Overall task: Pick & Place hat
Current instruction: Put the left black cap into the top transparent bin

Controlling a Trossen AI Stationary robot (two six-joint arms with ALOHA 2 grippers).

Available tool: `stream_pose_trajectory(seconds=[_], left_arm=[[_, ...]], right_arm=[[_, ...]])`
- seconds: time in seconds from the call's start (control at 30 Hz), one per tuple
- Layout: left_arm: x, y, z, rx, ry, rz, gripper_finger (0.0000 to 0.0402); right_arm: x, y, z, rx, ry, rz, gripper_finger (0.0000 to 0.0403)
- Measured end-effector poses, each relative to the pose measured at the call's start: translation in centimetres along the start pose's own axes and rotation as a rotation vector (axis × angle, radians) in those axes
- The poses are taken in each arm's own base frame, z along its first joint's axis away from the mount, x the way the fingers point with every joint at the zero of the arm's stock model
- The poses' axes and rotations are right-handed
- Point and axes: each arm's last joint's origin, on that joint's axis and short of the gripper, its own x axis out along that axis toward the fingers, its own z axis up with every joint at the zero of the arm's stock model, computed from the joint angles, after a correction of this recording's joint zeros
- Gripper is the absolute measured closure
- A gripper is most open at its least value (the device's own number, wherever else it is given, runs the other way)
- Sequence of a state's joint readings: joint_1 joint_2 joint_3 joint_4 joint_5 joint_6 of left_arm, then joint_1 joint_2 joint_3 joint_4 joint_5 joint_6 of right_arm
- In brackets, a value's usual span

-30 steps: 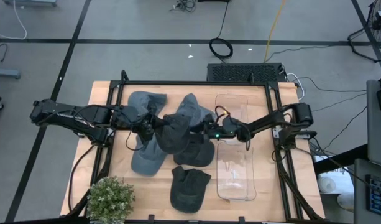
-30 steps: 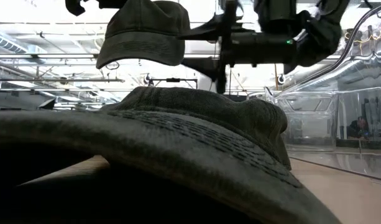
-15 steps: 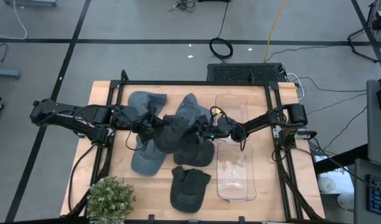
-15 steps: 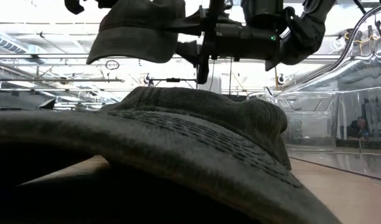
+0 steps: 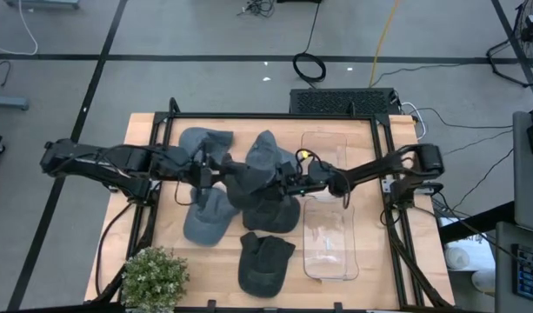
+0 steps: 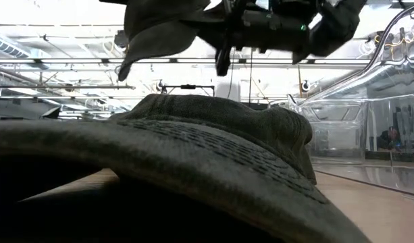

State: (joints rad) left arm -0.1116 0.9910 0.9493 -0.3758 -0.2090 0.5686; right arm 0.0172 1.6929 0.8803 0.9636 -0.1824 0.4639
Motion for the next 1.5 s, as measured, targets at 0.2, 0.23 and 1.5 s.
stream_pose_trajectory(seconds=[0.2,0.23,1.5], left_arm=[[-2.2,0.5,-0.1,-0.046,-0.033,0.017,0.033],[-2.5,0.5,-0.1,-0.05,-0.04,0.021,0.033],[1.9,-3.0,-7.4,-0.173,0.026,-0.028,0.033]], right_arm=[[-2.2,3.0,2.4,-0.098,0.076,-0.13,0.0401],[-2.6,3.5,2.7,-0.105,0.087,-0.151,0.0402],[-19.6,4.0,4.1,0.306,0.258,-0.7,0.0403]])
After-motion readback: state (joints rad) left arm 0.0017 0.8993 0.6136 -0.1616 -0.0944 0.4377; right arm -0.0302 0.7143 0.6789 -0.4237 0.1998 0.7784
